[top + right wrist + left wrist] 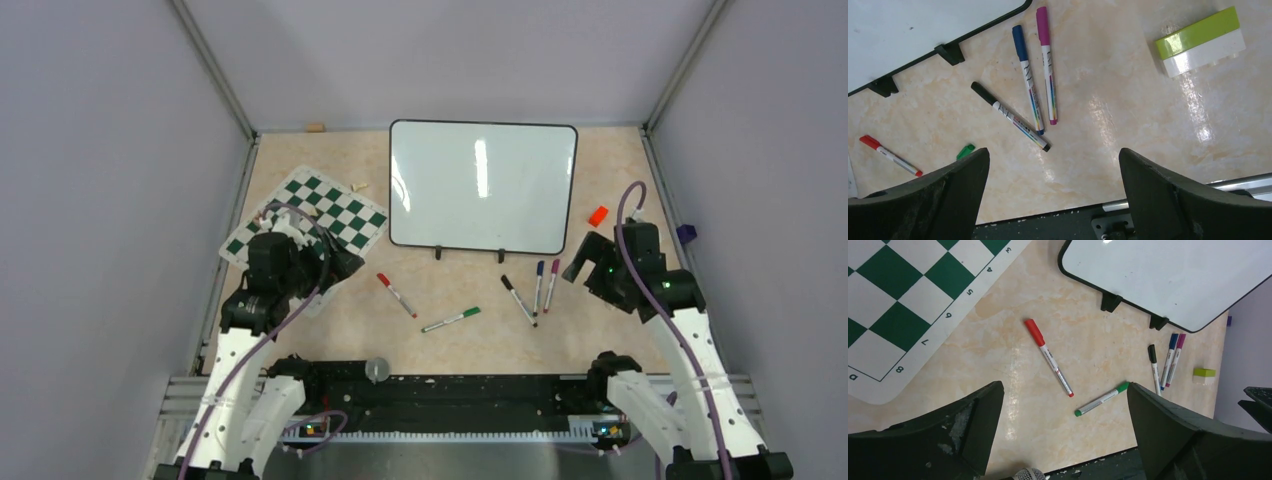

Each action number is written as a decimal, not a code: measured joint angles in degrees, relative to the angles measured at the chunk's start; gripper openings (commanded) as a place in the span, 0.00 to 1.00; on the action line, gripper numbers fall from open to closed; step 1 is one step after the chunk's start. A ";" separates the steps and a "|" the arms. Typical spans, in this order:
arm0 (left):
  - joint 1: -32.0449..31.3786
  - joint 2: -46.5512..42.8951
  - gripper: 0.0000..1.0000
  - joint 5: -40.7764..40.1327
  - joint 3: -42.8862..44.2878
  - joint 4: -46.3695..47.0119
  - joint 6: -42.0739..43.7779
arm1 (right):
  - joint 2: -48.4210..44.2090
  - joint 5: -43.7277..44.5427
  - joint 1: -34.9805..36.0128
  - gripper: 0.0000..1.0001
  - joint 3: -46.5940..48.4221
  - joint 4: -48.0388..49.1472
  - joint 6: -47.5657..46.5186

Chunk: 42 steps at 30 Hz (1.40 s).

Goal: Write a sentence on the whiteboard
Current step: Open the whiteboard marker at the center of the board.

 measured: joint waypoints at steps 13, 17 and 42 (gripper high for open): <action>-1.05 0.59 0.99 10.40 -3.61 3.10 0.33 | 1.22 -10.16 0.00 0.88 0.55 4.50 -3.96; -1.75 2.45 0.98 11.93 -3.61 4.83 0.76 | 3.17 -14.88 0.57 0.79 -4.68 10.69 -3.63; -4.17 9.05 0.96 14.38 -3.48 8.57 1.64 | 27.15 5.97 29.14 0.47 -8.74 26.88 -1.81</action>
